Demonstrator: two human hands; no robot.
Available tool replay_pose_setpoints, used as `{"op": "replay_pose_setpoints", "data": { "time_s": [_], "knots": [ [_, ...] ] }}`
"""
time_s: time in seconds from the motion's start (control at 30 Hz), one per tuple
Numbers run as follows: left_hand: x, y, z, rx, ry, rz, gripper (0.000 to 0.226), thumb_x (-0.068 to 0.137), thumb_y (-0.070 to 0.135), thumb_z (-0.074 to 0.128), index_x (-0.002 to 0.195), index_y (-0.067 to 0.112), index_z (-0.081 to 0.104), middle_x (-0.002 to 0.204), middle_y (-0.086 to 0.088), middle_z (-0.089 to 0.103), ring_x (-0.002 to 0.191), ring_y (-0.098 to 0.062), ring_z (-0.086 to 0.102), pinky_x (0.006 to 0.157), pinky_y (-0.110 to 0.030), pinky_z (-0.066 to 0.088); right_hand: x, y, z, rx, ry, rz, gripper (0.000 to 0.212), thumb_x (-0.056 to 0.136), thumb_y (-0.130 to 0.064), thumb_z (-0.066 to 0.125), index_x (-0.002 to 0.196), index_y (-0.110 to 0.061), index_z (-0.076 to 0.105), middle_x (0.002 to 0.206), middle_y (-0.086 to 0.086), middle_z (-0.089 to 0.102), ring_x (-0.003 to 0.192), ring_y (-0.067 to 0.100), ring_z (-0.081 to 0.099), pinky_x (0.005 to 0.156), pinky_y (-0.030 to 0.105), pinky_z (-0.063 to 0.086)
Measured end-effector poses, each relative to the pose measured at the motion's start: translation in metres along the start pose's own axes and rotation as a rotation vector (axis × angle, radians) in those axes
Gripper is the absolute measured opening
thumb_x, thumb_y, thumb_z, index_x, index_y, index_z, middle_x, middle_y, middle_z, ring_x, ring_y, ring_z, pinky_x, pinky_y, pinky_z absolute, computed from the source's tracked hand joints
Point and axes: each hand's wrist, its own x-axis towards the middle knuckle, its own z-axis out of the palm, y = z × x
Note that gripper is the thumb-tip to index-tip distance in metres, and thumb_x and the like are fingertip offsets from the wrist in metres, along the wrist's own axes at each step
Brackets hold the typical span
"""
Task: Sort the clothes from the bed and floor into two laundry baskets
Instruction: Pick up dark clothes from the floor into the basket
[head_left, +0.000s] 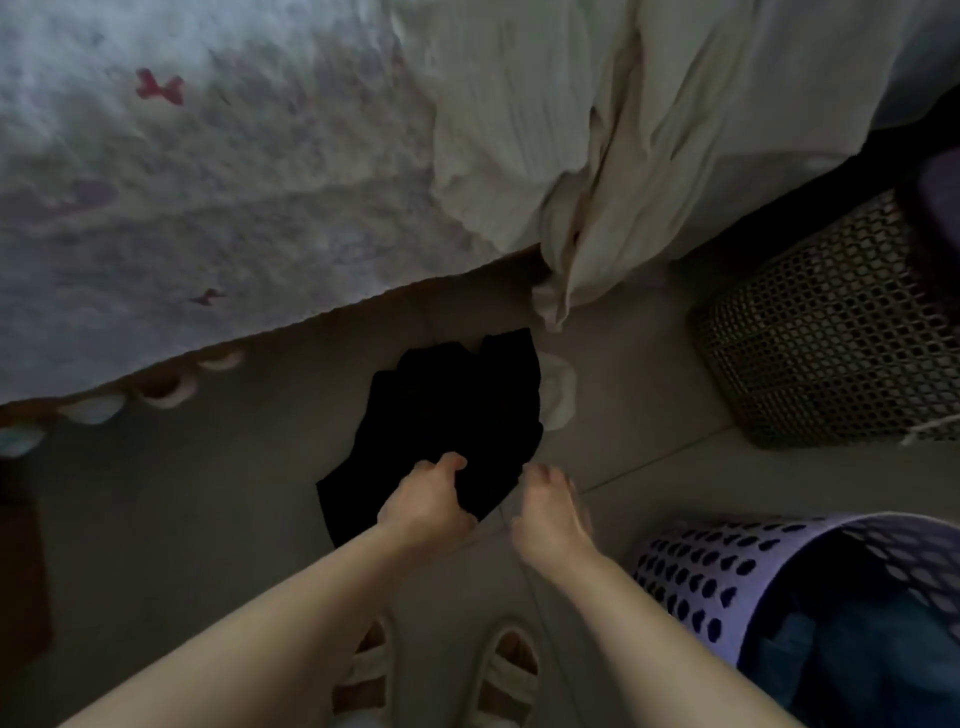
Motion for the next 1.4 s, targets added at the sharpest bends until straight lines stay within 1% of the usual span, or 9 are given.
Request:
{"op": "replay_pose_setpoints", "data": {
  "time_s": [0.47,0.63,0.77,0.97,1.07,1.13,1.2,1.33,1.4],
  "knots": [
    [0.196,-0.029,0.124,0.067,-0.082,0.165,0.083,0.088,0.035,0.062,0.150,0.037,0.006,0.147,-0.011,0.029,0.132,-0.029,0.036,0.108,-0.044,0.039,0.173,0.087,0.103,-0.088,0.138,-0.005,0.062,0.090,-0.020,0.055,0.144,-0.012,0.026,0.137,0.013,0.038,0.122,0.026,0.042,0.098,0.035,0.041],
    [0.236,-0.022,0.151,0.263,-0.023,0.213,0.088,0.088,0.041,0.059,0.148,0.044,-0.005,0.154,-0.013,0.015,0.138,-0.032,0.025,0.113,-0.046,0.026,0.218,0.106,0.120,-0.117,0.178,0.000,0.055,0.090,-0.018,0.056,0.139,-0.011,0.031,0.137,0.014,0.037,0.120,0.027,0.044,0.095,0.035,0.042],
    [0.268,-0.017,0.167,0.437,0.040,0.224,0.101,0.084,0.050,0.062,0.146,0.045,-0.017,0.145,-0.019,0.026,0.129,-0.034,0.034,0.105,-0.043,0.032,0.248,0.123,0.123,-0.129,0.235,0.044,0.055,0.092,-0.018,0.053,0.140,-0.009,0.028,0.141,0.016,0.032,0.125,0.030,0.040,0.098,0.037,0.040],
    [0.295,-0.017,0.181,0.799,0.179,0.172,0.124,0.068,0.057,0.074,0.150,0.028,-0.015,0.142,-0.017,0.022,0.129,-0.032,0.027,0.105,-0.046,0.028,0.273,0.139,0.124,-0.149,0.252,0.029,0.071,0.093,-0.020,0.052,0.151,-0.024,0.011,0.151,0.015,0.020,0.133,0.032,0.033,0.104,0.041,0.037],
    [0.301,-0.021,0.180,0.858,0.245,0.208,0.104,0.078,0.033,0.071,0.151,0.018,-0.002,0.139,-0.019,0.029,0.126,-0.031,0.034,0.099,-0.042,0.035,0.283,0.141,0.126,-0.185,0.225,0.015,0.076,0.091,-0.021,0.055,0.151,-0.023,0.008,0.159,0.006,0.004,0.137,0.031,0.029,0.106,0.042,0.036],
    [0.307,-0.022,0.179,0.801,0.274,0.243,0.082,0.086,0.020,0.064,0.148,0.012,0.011,0.133,-0.018,0.041,0.119,-0.029,0.044,0.075,-0.031,0.043,0.288,0.139,0.127,-0.216,0.178,-0.008,0.073,0.090,-0.019,0.055,0.150,-0.020,0.014,0.160,0.003,-0.002,0.138,0.030,0.028,0.108,0.042,0.037],
    [0.312,-0.023,0.175,0.725,0.287,0.265,0.064,0.089,0.010,0.058,0.143,0.008,0.023,0.125,-0.016,0.051,0.110,-0.026,0.053,0.051,-0.024,0.028,0.292,0.137,0.128,-0.233,0.123,-0.032,0.063,0.089,-0.013,0.054,0.146,-0.015,0.025,0.160,0.002,-0.003,0.138,0.031,0.030,0.107,0.043,0.038],
    [0.311,-0.026,0.159,0.614,0.319,0.291,0.030,0.092,-0.001,0.050,0.121,0.008,0.048,0.116,-0.013,0.060,0.101,-0.022,0.061,0.045,-0.022,0.025,0.292,0.139,0.130,-0.415,0.050,-0.064,0.051,0.089,-0.006,0.050,0.138,-0.008,0.040,0.160,0.003,-0.004,0.137,0.031,0.029,0.108,0.042,0.037],
    [0.307,-0.032,0.148,0.520,0.374,0.289,0.015,0.091,-0.002,0.048,0.088,0.011,0.055,0.108,-0.010,0.064,0.086,-0.019,0.061,0.046,-0.022,0.030,0.291,0.139,0.128,-0.466,0.070,-0.055,0.053,0.090,-0.004,0.049,0.141,-0.002,0.033,0.159,0.007,0.002,0.133,0.032,0.033,0.107,0.040,0.037]
  ]
}}
